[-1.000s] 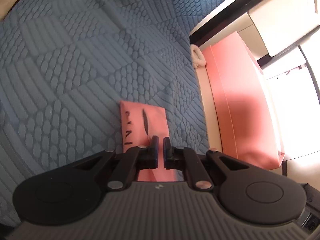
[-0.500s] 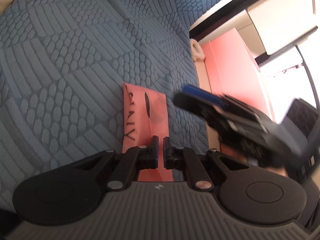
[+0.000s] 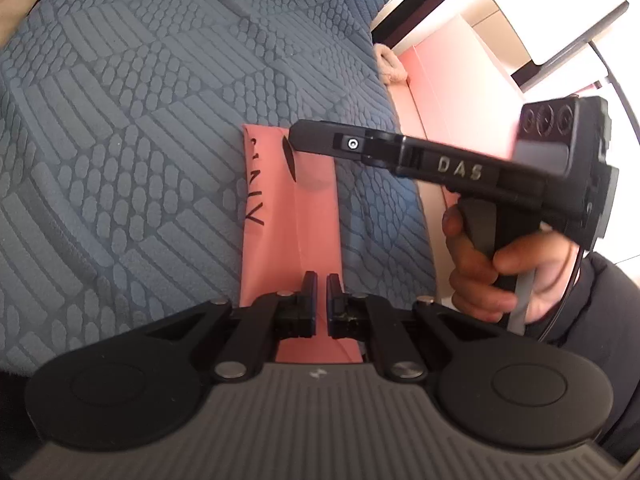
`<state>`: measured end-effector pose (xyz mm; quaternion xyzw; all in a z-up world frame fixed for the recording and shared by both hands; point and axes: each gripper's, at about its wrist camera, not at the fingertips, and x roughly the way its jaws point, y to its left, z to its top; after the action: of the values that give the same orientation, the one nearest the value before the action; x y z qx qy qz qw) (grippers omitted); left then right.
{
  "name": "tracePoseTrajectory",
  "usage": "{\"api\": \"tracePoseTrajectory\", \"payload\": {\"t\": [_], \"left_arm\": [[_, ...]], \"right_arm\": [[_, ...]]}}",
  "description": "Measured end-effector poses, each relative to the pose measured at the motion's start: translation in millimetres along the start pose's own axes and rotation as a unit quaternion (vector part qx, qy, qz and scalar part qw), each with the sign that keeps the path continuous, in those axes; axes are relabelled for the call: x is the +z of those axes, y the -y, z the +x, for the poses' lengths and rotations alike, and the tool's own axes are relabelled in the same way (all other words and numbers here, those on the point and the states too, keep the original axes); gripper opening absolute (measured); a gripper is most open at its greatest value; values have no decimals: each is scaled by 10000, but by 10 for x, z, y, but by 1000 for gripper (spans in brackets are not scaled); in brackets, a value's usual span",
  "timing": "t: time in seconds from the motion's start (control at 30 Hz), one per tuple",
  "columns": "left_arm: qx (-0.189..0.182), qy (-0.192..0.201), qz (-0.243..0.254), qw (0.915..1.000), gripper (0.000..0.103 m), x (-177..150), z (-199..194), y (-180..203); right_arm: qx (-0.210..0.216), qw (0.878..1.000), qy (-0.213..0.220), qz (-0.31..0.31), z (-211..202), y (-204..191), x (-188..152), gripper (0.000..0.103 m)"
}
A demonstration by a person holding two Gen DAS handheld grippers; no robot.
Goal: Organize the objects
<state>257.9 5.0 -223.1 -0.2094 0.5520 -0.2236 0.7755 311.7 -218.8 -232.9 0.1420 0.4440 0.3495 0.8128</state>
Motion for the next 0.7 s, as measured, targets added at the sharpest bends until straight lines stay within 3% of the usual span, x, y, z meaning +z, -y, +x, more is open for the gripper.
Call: {"api": "tracePoseTrajectory", "payload": {"t": [0.3,0.53,0.7], "left_arm": [[-195,-48,-255,9995,8,-33,-48,-123],[-183,-31,-237,9995,8,-36,-44,-113],[-183,-24,-244,9995,8,-16,-23,-114]], "right_arm": [[928,9874,-122,1278,-29,267,26,47],[1244,9850,-489,1090,5,134,-58,47],[1030,9896,-578,825,69,-13,-77,44]]}}
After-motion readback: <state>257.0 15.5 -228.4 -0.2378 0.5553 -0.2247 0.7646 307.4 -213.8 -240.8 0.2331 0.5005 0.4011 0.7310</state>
